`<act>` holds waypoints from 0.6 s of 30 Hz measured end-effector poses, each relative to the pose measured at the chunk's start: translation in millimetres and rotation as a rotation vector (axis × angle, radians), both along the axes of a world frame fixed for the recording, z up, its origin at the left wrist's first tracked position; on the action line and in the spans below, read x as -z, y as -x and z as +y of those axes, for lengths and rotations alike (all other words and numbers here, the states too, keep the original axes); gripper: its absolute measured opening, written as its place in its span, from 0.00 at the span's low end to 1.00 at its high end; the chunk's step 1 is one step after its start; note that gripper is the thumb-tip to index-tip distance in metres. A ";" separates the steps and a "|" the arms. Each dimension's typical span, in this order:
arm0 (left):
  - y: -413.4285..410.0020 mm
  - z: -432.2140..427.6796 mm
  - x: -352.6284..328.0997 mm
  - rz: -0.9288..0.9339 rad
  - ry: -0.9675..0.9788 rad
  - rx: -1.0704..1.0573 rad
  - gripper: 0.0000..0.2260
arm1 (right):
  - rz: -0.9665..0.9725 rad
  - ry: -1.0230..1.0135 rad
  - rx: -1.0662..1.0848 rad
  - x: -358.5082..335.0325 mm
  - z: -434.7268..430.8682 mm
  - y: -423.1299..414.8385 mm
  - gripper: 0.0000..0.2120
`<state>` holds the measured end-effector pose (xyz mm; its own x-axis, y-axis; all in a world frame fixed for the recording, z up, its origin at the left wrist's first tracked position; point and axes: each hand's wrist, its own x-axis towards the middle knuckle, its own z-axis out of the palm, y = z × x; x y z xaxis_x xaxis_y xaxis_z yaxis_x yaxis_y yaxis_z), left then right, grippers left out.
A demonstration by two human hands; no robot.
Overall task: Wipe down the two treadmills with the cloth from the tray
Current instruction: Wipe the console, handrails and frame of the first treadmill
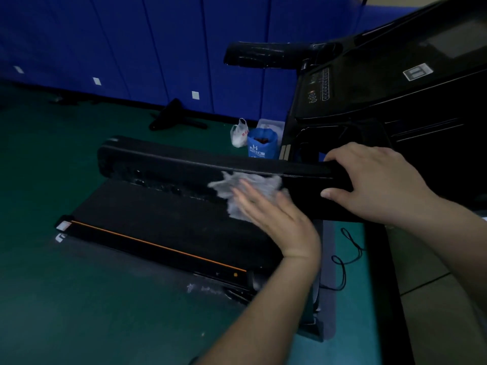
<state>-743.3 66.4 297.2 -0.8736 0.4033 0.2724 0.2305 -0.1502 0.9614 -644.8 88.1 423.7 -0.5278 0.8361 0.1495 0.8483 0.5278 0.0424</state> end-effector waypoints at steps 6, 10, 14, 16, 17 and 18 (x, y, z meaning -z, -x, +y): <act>45.1 17.0 9.8 0.169 -0.092 -0.014 0.26 | -0.009 0.001 -0.014 -0.2 2.1 -0.9 0.28; 131.3 29.5 13.7 0.076 -0.097 -0.224 0.26 | -0.015 0.012 -0.017 0.3 3.3 -2.7 0.28; 138.1 35.1 8.5 -0.161 -0.096 -0.269 0.26 | -0.014 0.012 -0.016 0.4 3.2 -2.9 0.28; 95.8 29.6 5.6 -0.154 -0.086 -0.245 0.25 | -0.015 0.010 -0.013 0.7 3.4 -2.4 0.28; 69.5 24.2 5.5 -0.107 -0.085 -0.224 0.24 | -0.016 0.010 -0.011 1.4 3.3 -2.2 0.28; 43.1 19.0 6.9 -0.055 -0.082 -0.187 0.23 | -0.017 0.012 -0.008 1.8 2.9 -2.2 0.28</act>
<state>-786.4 85.4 290.3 -0.9456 0.2106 0.2479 0.2096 -0.1883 0.9595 -642.6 91.1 422.0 -0.5367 0.8336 0.1307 0.8433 0.5351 0.0507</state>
